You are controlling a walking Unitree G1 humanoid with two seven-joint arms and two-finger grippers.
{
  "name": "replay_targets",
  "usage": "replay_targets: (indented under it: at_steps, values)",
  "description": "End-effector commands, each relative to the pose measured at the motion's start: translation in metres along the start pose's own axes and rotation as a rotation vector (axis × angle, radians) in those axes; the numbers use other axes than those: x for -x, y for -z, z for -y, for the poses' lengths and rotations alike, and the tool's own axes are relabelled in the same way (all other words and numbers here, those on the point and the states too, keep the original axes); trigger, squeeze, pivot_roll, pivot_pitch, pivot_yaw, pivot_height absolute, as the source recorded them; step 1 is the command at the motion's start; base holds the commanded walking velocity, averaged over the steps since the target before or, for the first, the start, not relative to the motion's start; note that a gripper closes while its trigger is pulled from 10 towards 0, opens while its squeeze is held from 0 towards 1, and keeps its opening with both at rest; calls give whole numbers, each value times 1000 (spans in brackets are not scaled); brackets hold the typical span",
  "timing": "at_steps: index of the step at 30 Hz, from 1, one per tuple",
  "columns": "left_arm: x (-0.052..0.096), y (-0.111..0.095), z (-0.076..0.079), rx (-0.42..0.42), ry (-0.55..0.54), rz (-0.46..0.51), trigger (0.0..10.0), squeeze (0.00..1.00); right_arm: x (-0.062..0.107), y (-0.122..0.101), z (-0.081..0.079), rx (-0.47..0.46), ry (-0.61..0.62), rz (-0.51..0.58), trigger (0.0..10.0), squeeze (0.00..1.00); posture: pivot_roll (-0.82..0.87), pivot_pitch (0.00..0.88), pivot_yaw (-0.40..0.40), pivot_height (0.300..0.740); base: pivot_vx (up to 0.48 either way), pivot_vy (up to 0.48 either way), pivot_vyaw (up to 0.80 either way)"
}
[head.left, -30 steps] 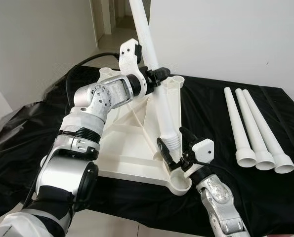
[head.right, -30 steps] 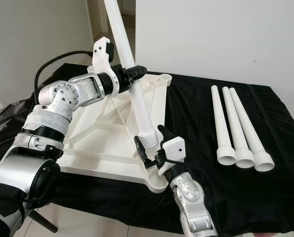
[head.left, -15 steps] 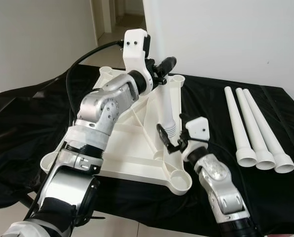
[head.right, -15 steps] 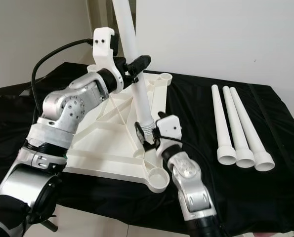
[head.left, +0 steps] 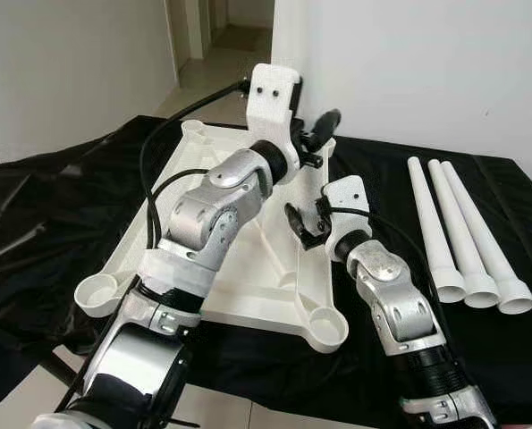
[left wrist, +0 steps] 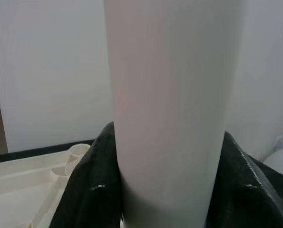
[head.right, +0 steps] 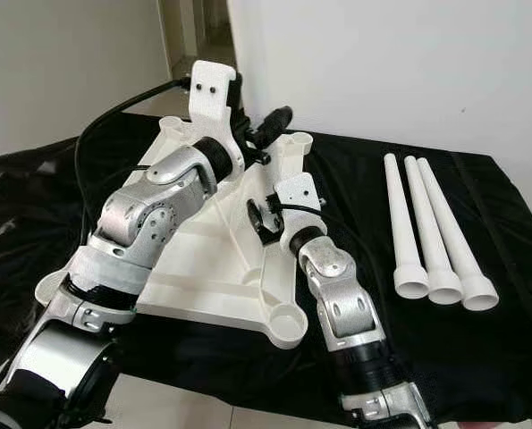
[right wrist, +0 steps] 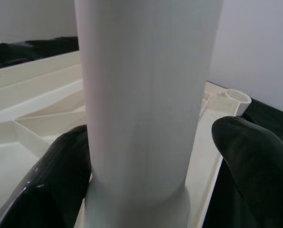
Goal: Building children table
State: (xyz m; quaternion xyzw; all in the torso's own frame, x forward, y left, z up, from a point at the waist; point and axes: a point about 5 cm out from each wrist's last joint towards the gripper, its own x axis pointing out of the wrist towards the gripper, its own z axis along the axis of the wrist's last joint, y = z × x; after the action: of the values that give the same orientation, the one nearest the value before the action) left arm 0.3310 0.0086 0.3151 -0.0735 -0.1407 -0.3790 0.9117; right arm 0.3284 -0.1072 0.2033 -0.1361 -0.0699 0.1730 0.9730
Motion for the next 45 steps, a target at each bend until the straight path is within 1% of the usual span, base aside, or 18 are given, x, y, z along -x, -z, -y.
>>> replay_targets:
  at_steps: [1,14,15,17,18,24,25,26,28,29,31,32,34,35,36,37,44,45]
  values:
    - [0,-1,6,-13,9,10,10000,0,-4,1,-3,7,-12,-21,10000,0,3,0,-2,740,0,0,0]
    - [-2,0,20,1,24,26,10000,0,-14,-5,-6,22,-41,-21,10000,0,13,0,-20,740,0,0,0]
    - [-2,1,21,2,26,26,10000,0,-14,-6,-6,25,-47,-15,4902,0,13,0,-20,740,0,0,0]
    - [-2,1,22,4,28,26,10000,0,-14,-8,-7,25,-52,-10,4902,0,13,0,-20,740,0,0,0]
    - [-2,1,22,3,28,26,10000,0,-13,-9,-7,28,-56,-6,4118,0,13,0,-20,740,0,0,0]
    - [-2,2,22,3,28,23,10000,0,-13,-11,-8,30,-59,5,4824,0,11,0,-20,740,0,0,0]
    - [-2,2,22,2,29,22,10000,0,-13,-13,-8,30,-59,9,6078,0,9,0,-19,740,0,0,0]
    - [-3,2,22,1,29,22,10000,0,-13,-13,-8,33,-58,13,7961,0,9,0,-19,740,0,0,0]
    - [-2,2,22,0,28,22,10000,0,-13,-14,-8,34,-57,15,7961,0,8,0,-17,740,0,0,0]
    - [-3,2,22,0,30,21,10000,0,-14,-15,-8,29,-54,18,10000,59,8,0,-17,740,0,0,0]
    - [-3,2,23,1,31,20,10000,0,-14,-15,-7,25,-52,20,10000,59,8,0,-17,740,0,0,0]
    - [-3,3,23,1,31,20,10000,0,-14,-16,-7,9,-52,22,10000,1000,8,0,-16,740,0,0,0]
    - [-3,2,23,1,32,22,10000,0,-14,-18,-6,12,-48,30,10000,1000,10,0,-16,740,0,0,0]
    - [-3,2,23,1,32,23,10000,0,-14,-18,-6,17,-49,32,10000,525,10,0,-16,740,0,0,0]
    - [-3,2,23,1,33,23,10000,0,-14,-19,-6,19,-50,33,10000,525,10,0,-16,740,0,0,0]
    - [-3,1,23,0,33,23,10000,0,-14,-19,-6,18,-51,34,10000,0,10,0,-16,740,0,0,0]
    - [-4,1,24,0,31,24,10000,0,-14,-23,-5,10,-43,49,10000,0,11,0,-15,740,0,0,0]
    - [-4,1,23,-1,30,24,10000,0,-14,-23,-5,9,-41,46,7569,0,11,0,-15,740,0,0,0]
